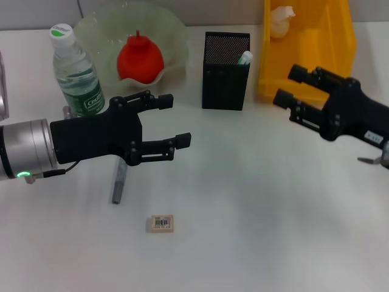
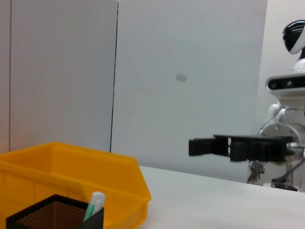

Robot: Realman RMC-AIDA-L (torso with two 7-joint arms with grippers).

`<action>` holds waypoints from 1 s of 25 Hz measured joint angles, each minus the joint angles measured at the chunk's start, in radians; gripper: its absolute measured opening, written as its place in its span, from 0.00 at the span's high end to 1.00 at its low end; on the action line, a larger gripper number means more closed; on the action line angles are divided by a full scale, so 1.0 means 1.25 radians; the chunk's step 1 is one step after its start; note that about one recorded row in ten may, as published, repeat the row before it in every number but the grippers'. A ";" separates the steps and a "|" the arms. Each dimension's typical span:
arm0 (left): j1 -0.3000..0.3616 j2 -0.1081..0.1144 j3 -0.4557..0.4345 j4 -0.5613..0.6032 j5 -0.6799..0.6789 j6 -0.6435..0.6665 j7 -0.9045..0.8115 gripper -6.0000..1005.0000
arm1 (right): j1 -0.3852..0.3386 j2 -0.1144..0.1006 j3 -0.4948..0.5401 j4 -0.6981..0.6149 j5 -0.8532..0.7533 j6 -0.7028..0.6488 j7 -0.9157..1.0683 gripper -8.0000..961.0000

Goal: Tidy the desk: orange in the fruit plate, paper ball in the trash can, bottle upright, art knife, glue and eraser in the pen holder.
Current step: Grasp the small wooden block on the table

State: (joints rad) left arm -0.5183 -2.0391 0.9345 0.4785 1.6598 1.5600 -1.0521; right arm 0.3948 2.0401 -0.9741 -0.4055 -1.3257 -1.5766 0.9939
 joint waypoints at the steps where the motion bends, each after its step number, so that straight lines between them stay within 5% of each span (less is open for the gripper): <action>1: -0.001 0.000 0.000 0.000 0.000 0.002 -0.001 0.16 | -0.003 0.000 0.000 0.006 0.000 0.000 -0.007 0.33; 6: -0.005 0.003 0.002 0.036 0.000 0.033 -0.034 0.16 | -0.017 0.000 -0.005 0.013 -0.001 -0.001 -0.010 0.33; 17: -0.037 0.015 0.060 0.275 0.002 0.161 -0.090 0.16 | -0.030 -0.006 -0.002 0.059 -0.024 0.013 -0.010 0.33; 25: -0.055 0.001 0.101 0.425 0.090 0.167 0.017 0.16 | -0.030 -0.007 -0.001 0.066 -0.020 0.017 0.025 0.33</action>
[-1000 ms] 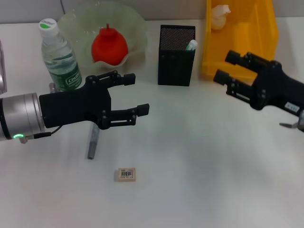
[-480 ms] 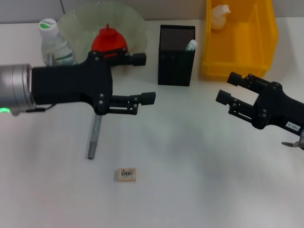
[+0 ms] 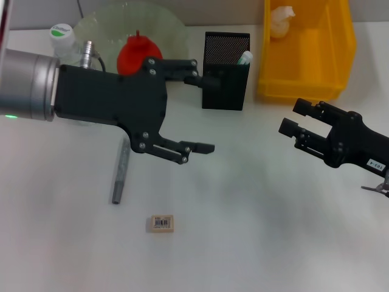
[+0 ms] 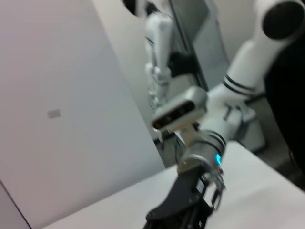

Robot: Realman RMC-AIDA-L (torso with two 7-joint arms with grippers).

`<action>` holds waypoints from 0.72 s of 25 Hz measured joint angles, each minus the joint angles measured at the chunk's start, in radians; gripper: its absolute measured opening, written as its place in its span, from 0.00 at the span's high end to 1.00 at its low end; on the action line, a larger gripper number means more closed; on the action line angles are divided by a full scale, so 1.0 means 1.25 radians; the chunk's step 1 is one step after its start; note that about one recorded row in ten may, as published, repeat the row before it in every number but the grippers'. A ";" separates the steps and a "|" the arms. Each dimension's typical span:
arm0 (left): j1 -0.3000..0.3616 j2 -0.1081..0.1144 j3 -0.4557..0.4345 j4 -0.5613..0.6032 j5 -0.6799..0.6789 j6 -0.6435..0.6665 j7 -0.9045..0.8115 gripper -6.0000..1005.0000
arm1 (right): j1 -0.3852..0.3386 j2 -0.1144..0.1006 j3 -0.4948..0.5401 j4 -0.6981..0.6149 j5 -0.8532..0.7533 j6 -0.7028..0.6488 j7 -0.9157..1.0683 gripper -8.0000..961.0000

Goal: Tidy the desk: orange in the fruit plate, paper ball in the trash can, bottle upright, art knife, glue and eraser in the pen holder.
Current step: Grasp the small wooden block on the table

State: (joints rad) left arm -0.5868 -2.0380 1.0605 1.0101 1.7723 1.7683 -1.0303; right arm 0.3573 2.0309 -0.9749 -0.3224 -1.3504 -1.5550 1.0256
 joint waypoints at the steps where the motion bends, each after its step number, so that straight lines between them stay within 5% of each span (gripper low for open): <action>1: -0.002 -0.001 0.001 0.003 0.005 0.001 0.012 0.16 | 0.000 0.000 0.000 0.000 0.000 0.000 0.004 0.33; 5: -0.008 0.000 0.025 0.009 0.016 0.003 0.098 0.16 | 0.003 0.000 0.001 0.000 -0.003 0.001 0.007 0.33; 12: 0.002 0.033 0.101 0.054 0.027 -0.007 0.229 0.16 | -0.008 0.005 0.001 0.000 -0.002 0.027 0.020 0.33; 18: 0.018 0.045 0.136 0.083 0.042 -0.017 0.298 0.16 | -0.017 0.011 0.027 0.007 0.002 0.029 0.026 0.33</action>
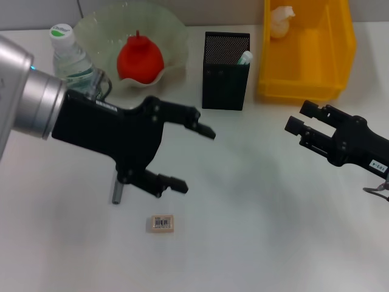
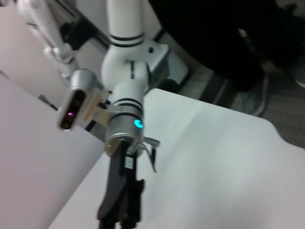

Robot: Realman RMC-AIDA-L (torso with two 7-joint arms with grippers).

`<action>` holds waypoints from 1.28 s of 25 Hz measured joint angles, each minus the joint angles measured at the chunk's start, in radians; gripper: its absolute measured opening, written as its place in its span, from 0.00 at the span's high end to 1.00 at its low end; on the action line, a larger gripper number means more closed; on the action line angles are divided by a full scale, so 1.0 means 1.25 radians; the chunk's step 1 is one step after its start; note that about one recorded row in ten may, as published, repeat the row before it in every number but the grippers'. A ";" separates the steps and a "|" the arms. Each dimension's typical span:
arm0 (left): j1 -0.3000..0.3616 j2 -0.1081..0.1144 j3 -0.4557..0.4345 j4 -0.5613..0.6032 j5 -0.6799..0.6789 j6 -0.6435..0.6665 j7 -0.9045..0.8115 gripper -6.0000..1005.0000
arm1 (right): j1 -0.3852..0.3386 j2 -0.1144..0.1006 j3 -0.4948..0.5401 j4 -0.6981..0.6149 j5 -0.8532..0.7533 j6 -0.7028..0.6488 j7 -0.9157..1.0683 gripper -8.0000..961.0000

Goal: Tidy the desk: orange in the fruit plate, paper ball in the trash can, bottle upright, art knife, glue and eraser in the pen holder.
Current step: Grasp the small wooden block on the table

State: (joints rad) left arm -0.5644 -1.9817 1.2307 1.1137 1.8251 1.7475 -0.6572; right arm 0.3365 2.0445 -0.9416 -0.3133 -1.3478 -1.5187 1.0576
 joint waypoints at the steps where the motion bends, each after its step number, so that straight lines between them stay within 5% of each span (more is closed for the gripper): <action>1: 0.000 0.011 0.030 -0.012 -0.001 -0.010 0.023 0.16 | -0.002 0.002 0.004 0.000 0.000 0.000 0.000 0.33; 6: 0.007 0.022 0.094 -0.007 0.015 -0.031 0.034 0.16 | -0.003 0.004 0.009 0.002 0.001 0.000 0.006 0.33; 12: -0.005 0.021 0.126 -0.003 0.033 -0.032 -0.141 0.16 | 0.008 0.001 0.012 -0.002 -0.003 -0.007 0.014 0.33; 17: -0.009 -0.001 0.102 -0.005 0.040 -0.007 -0.273 0.17 | 0.014 -0.010 0.010 -0.007 -0.003 -0.036 0.038 0.33; 21: -0.019 -0.043 0.023 -0.051 0.108 0.007 -0.379 0.17 | 0.021 -0.027 0.005 -0.009 -0.004 -0.056 0.067 0.33; 23: -0.023 -0.050 -0.009 -0.080 0.120 0.016 -0.408 0.17 | 0.023 -0.032 0.004 -0.012 -0.004 -0.064 0.072 0.33; 32: -0.033 -0.044 -0.058 -0.204 0.125 0.003 -0.467 0.17 | 0.030 -0.042 0.011 -0.017 -0.047 -0.069 0.104 0.33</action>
State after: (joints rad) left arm -0.6054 -2.0370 1.1577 0.8585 1.9809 1.7515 -1.2413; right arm 0.3743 1.9915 -0.9281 -0.3345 -1.4063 -1.6051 1.1874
